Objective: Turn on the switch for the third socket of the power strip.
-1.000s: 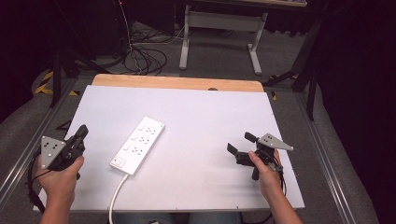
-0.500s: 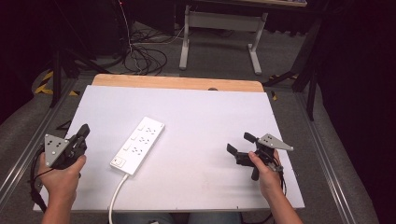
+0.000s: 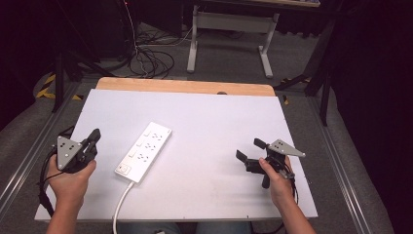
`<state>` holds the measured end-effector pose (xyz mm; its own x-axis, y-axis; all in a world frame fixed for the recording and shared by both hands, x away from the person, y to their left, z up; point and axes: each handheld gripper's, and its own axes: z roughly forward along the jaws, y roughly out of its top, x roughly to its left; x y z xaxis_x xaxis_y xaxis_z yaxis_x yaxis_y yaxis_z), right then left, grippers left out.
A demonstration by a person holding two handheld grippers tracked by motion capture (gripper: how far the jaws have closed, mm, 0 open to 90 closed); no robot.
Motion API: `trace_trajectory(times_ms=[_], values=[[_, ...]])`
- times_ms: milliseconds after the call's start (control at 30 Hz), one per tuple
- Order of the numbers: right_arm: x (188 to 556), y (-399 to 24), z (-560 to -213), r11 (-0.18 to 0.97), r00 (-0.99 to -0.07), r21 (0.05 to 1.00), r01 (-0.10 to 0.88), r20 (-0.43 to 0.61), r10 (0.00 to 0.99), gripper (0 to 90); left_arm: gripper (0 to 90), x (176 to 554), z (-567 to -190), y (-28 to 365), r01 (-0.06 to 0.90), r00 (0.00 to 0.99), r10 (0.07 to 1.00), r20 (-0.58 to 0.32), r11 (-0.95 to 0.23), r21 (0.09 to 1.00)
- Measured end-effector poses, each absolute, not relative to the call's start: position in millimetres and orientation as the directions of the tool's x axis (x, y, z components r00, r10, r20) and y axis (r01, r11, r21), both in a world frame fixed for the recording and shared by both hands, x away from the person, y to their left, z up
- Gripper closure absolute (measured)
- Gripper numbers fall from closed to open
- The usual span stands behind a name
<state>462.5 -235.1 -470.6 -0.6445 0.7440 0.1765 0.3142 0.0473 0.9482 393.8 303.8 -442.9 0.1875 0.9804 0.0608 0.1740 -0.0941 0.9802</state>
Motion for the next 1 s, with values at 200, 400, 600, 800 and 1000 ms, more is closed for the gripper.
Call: trace_trajectory(times_ms=[200, 400, 600, 800, 1000], values=[[462, -236, -470, 0.048, -0.645, 0.949, 0.313, 0.175, 0.744, 5.3, 89.8, 397, -443, 304, 0.182, 0.192, 0.979, 0.065, -0.101, 0.978], [462, -236, -470, 0.048, -0.645, 0.948, 0.313, 0.175, 0.744, 5.3, 89.8, 400, -445, 302, 0.196, 0.205, 0.976, 0.068, -0.109, 0.975], [462, -236, -470, 0.046, -0.645, 0.948, 0.314, 0.177, 0.744, 5.3, 89.8, 406, -446, 298, 0.204, 0.215, 0.974, 0.074, -0.118, 0.972], [462, -236, -470, 0.046, -0.644, 0.949, 0.313, 0.177, 0.744, 5.4, 89.8, 412, -447, 293, 0.214, 0.225, 0.972, 0.070, -0.119, 0.970], [462, -236, -470, 0.047, -0.644, 0.948, 0.313, 0.176, 0.745, 5.4, 89.8, 417, -450, 291, 0.228, 0.233, 0.970, 0.073, -0.127, 0.965]])
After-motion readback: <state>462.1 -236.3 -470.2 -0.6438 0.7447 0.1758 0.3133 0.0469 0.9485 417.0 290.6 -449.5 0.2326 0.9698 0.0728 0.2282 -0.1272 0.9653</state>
